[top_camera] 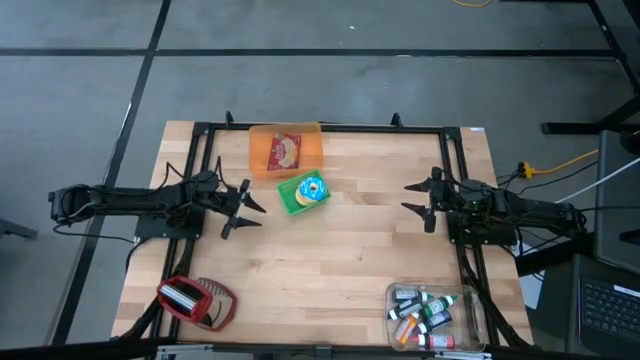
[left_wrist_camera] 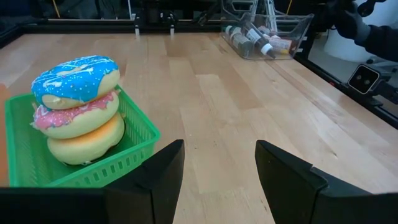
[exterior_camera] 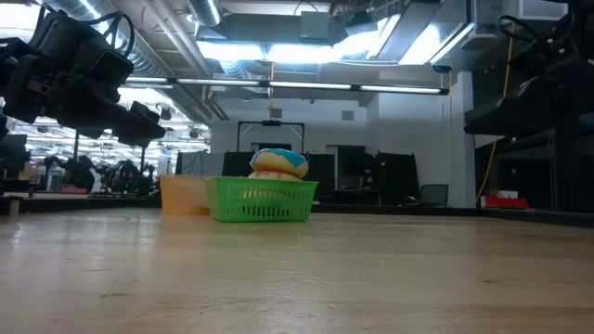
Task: Pick & Place Food Item
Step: Return to Home Position
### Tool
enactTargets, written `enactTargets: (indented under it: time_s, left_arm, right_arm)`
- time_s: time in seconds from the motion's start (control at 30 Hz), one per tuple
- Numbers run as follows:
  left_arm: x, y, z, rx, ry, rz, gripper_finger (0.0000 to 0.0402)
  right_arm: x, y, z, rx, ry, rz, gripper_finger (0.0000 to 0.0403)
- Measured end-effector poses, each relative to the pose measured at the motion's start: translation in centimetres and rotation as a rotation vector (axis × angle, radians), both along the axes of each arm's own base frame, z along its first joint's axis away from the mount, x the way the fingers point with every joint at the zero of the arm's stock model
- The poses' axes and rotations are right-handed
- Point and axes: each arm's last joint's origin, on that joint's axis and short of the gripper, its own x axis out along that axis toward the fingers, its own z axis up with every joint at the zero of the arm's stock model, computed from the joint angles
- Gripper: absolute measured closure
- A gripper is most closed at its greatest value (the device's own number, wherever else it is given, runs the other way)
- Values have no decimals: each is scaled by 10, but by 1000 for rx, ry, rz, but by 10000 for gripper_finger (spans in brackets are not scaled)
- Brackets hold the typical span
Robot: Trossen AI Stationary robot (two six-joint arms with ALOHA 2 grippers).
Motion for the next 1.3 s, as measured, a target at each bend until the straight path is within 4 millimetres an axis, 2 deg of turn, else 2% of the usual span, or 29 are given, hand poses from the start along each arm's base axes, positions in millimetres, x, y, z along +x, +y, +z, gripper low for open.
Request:
enactTargets:
  time_s: [0.4, 0.5, 0.67, 0.8, 1.3]
  left_arm:
    - [0, 0, 0, 0, 0, 0, 209]
    - [0, 0, 0, 0, 0, 0, 209]
    - [0, 0, 0, 0, 0, -1, 209]
    - [0, 0, 0, -1, 0, -2, 209]
    - [0, -6, 1, 1, -8, -46, 209]
  right_arm:
    - [0, 0, 0, 11, -2, -3, 151]
    - [0, 0, 0, 120, -27, -36, 151]
    - [0, 0, 0, 396, -88, -122, 151]
    - [0, 0, 0, 490, -109, -151, 151]
    - [-2, 0, 3, 492, -145, -140, 151]
